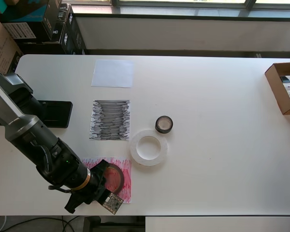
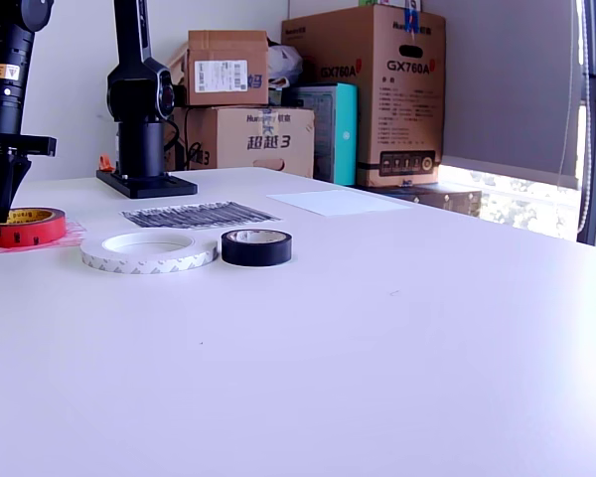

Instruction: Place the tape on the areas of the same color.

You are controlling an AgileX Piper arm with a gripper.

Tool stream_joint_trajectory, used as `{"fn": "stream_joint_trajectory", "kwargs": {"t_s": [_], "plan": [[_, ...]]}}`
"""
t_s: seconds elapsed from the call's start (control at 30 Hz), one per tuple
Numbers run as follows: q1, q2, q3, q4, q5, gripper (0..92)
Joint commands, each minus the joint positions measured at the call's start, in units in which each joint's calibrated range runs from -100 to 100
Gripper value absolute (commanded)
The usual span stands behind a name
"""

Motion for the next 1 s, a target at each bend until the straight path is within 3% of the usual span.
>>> {"fn": "stream_joint_trajectory", "kwargs": {"t_s": [0.0, 0.43, 0.63, 0.97], "plan": [[-0.3, -0.4, -0.6, 0.1, -0.3, 44.8], [0.4, -9.2, -2.4, 0.4, -0.6, 46.3], [7.9, -11.8, -5.8, 0.4, 0.0, 46.7], [19.9, -5.0, -12.3, 0.5, 11.9, 46.7]]}}
